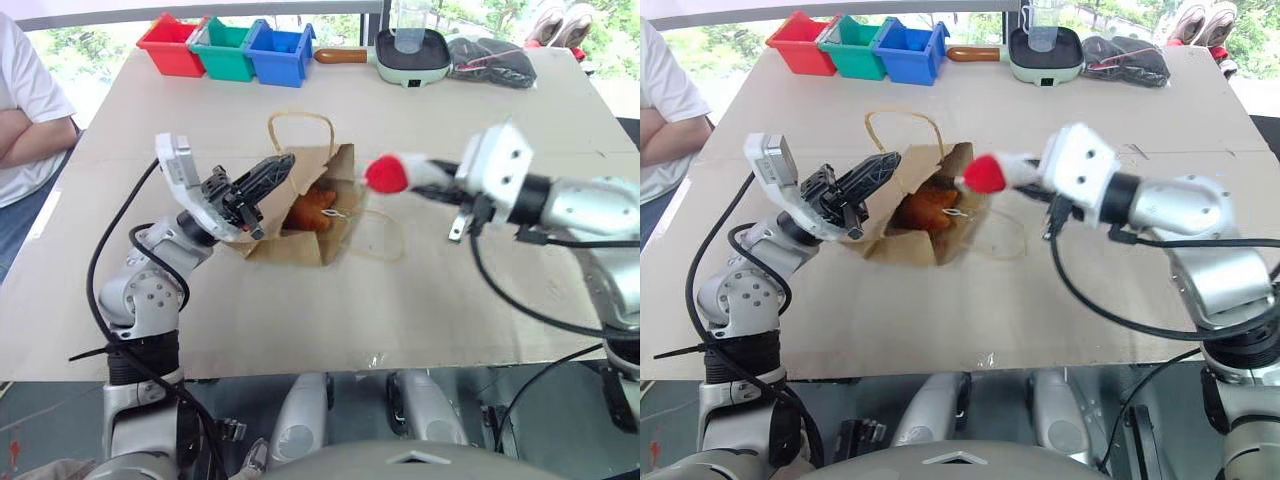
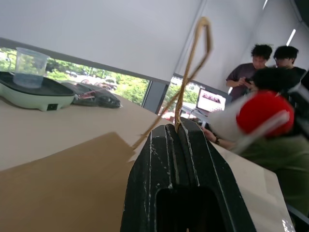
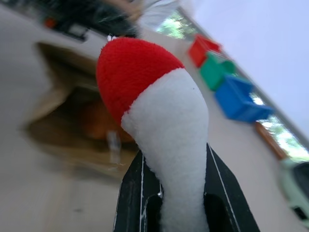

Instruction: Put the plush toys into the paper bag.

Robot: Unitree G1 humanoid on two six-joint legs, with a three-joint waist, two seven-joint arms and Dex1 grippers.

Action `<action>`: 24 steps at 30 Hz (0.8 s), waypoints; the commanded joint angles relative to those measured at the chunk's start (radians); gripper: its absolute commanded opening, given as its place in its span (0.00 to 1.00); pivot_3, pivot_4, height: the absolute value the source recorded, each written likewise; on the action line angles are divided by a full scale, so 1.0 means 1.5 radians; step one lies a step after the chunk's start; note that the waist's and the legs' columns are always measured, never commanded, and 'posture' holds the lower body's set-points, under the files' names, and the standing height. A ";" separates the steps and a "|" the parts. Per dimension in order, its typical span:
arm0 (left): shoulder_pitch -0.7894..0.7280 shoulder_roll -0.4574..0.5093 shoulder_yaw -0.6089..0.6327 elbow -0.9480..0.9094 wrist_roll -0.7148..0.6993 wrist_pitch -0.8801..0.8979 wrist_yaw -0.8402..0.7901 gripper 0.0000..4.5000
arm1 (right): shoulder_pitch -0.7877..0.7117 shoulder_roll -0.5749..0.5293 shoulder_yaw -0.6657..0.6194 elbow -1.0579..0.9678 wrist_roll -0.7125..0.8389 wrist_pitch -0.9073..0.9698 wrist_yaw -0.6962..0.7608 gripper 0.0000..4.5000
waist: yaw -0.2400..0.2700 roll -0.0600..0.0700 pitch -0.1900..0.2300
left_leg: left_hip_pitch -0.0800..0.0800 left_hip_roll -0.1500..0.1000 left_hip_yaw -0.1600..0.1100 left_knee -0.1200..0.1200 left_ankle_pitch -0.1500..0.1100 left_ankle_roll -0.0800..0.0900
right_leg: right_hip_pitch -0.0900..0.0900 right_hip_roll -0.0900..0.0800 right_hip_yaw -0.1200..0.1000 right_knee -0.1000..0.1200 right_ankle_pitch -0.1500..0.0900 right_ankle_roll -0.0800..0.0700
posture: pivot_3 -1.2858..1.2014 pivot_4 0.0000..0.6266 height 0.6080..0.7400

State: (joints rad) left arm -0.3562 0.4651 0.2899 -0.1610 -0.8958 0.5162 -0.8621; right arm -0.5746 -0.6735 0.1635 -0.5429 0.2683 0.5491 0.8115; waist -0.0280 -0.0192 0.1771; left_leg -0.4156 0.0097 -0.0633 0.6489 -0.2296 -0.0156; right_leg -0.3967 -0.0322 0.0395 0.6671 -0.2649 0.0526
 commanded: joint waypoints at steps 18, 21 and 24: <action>0.044 -0.070 -0.042 -0.110 0.006 -0.030 0.076 0.00 | -0.160 0.263 0.284 0.363 -0.258 -0.123 -0.033 0.01 | -0.006 0.000 0.000 | 0.001 -0.001 0.000 0.000 0.000 0.000 | 0.000 0.000 0.000 0.001 0.000 0.000 | 0.52 0.24 1.00; 0.057 -0.083 -0.053 -0.124 0.013 -0.036 0.088 0.00 | -0.167 0.305 0.270 0.376 -0.229 -0.100 -0.010 0.01 | -0.006 0.000 0.000 | 0.001 -0.001 0.000 0.000 0.000 0.000 | -0.001 0.001 0.000 0.002 0.000 0.000 | 0.52 0.24 1.00; 0.065 -0.089 -0.058 -0.130 0.015 -0.040 0.097 0.00 | -0.177 0.327 0.264 0.392 -0.213 -0.091 0.015 0.01 | -0.005 0.000 0.000 | 0.001 -0.001 -0.001 0.000 0.000 0.000 | -0.001 0.000 0.000 0.002 0.000 0.000 | 0.52 0.24 1.00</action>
State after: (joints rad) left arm -0.2622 0.3362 0.2029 -0.3024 -0.8724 0.4781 -0.7238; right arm -0.8087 -0.1967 0.5857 0.0476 -0.0733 0.4136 0.8104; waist -0.0354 -0.0195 0.1769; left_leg -0.4144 0.0081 -0.0642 0.6489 -0.2295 -0.0159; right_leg -0.3975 -0.0316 0.0392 0.6699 -0.2647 0.0524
